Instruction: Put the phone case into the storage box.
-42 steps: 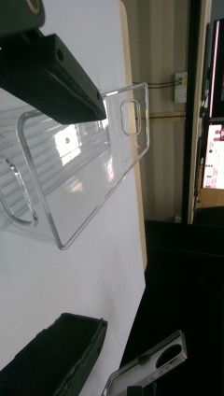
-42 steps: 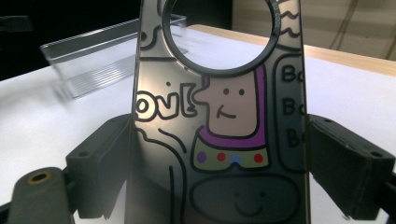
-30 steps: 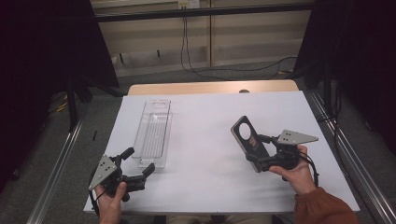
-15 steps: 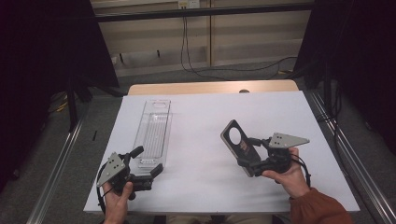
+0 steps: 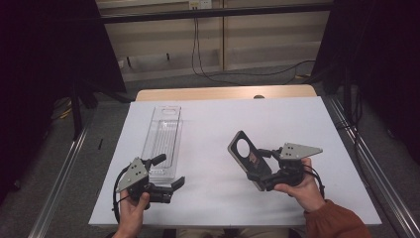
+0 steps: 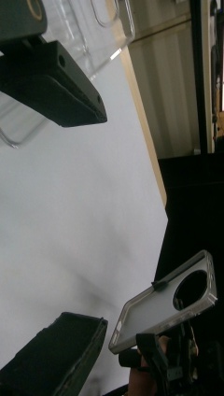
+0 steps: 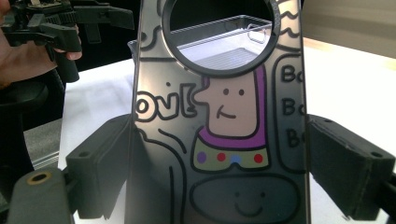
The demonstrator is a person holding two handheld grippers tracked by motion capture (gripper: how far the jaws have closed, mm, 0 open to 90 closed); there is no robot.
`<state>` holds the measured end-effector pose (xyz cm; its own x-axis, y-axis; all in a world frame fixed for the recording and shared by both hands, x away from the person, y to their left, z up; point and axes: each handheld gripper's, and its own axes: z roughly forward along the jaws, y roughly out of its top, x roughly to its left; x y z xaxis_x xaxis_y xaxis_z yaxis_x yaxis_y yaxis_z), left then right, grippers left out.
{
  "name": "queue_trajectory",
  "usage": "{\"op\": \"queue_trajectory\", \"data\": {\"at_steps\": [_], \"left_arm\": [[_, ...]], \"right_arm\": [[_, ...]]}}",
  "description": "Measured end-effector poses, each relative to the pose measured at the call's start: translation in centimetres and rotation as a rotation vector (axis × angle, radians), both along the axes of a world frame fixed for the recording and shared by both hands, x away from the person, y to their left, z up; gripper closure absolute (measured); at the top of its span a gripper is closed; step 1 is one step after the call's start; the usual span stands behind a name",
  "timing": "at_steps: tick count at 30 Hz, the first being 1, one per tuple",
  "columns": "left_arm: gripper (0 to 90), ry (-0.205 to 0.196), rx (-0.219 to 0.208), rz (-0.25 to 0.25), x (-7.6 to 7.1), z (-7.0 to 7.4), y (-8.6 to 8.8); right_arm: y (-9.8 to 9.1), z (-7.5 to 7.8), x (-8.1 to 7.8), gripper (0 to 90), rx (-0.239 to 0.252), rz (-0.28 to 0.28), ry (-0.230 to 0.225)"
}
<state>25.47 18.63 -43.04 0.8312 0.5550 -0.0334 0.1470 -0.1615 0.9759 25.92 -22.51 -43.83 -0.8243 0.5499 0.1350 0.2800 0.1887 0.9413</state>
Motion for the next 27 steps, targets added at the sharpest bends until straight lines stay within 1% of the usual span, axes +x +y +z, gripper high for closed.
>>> {"op": "queue_trajectory", "data": {"at_steps": [1,2,4,5,6,7,8,9,10,11,12,13,14,15,16,17,19,20,21,22,23,24,26,27], "left_arm": [[3.3,0.004,0.004,-0.015,0.1,0.1,-0.2],[3.2,0.009,-0.005,-0.025,0.2,0.2,-0.5],[3.1,0.022,-0.024,-0.06,0.4,0.3,-1.1],[2.9,0.026,-0.042,-0.057,0.5,0.3,-1.5],[2.9,0.026,-0.057,-0.079,0.6,0.3,-1.8],[2.7,0.029,-0.058,-0.091,0.8,0.3,-2.1],[2.3,0.018,-0.047,-0.111,1.0,0.4,-2.2],[1.9,0.043,-0.064,-0.12,1.2,0.4,-2.7],[2.1,0.043,-0.052,-0.141,1.3,0.4,-2.8],[2.2,0.045,-0.058,-0.142,1.3,0.4,-3.1],[2.1,0.035,-0.051,-0.151,1.5,0.4,-3.3],[2.0,0.041,-0.048,-0.162,1.6,0.4,-3.6],[2.1,0.032,-0.043,-0.157,1.7,0.4,-3.8],[2.0,0.023,-0.032,-0.165,1.8,0.4,-4.0],[1.9,0.026,-0.047,-0.162,1.9,0.3,-4.5],[1.6,0.016,-0.025,-0.187,2.1,0.2,-4.7],[1.7,0.025,-0.03,-0.201,2.5,0.1,-5.6],[1.9,0.027,-0.033,-0.202,2.7,0.1,-6.0],[1.6,0.032,-0.046,-0.206,2.9,0.1,-6.4],[1.7,0.041,-0.05,-0.222,3.2,0.1,-6.8],[2.0,0.046,-0.057,-0.225,3.3,0.1,-7.1],[1.9,0.041,-0.06,-0.226,3.4,0.2,-7.3],[1.8,0.024,-0.067,-0.247,3.8,0.4,-7.9],[1.8,0.021,-0.054,-0.259,3.9,0.6,-8.1]], "right_arm": [[0.0,0.1,0.0,12.2,0.001,-0.001,-0.004],[-0.1,0.2,0.0,12.2,0.003,-0.005,-0.004],[-0.2,0.3,0.0,12.2,0.009,0.0,-0.009],[-0.2,0.4,-0.1,12.2,0.01,-0.003,-0.009],[-0.2,0.4,-0.1,12.2,0.01,-0.001,-0.011],[-0.1,0.4,-0.1,12.2,0.011,0.007,-0.016],[-0.1,0.3,-0.1,12.2,0.007,0.007,-0.011],[-0.1,0.3,-0.1,12.2,0.009,0.009,-0.011],[0.0,0.3,-0.2,12.2,0.008,0.006,-0.007],[0.0,0.2,-0.1,12.2,0.008,0.015,-0.004],[0.0,0.2,-0.2,12.2,0.01,0.012,-0.004],[0.1,0.2,-0.1,12.2,0.012,0.014,-0.004],[0.1,0.2,-0.2,12.2,0.009,0.015,-0.006],[0.1,0.2,-0.2,12.2,0.011,0.01,-0.009],[0.2,0.3,-0.2,12.2,0.013,0.012,-0.005],[0.3,0.3,-0.2,12.2,0.008,0.018,-0.008],[0.4,0.3,-0.2,12.2,0.014,0.021,-0.004],[0.4,0.2,-0.1,12.2,0.008,0.022,-0.006],[0.5,0.1,-0.2,12.2,0.004,0.023,-0.005],[0.5,0.1,-0.2,12.2,0.002,0.027,-0.001],[0.5,0.1,-0.2,12.2,0.004,0.03,-0.002],[0.5,0.1,-0.2,12.2,0.004,0.028,-0.006],[0.4,0.1,-0.2,12.2,0.008,0.029,-0.003],[0.4,0.1,-0.2,12.2,0.012,0.03,0.001]]}}
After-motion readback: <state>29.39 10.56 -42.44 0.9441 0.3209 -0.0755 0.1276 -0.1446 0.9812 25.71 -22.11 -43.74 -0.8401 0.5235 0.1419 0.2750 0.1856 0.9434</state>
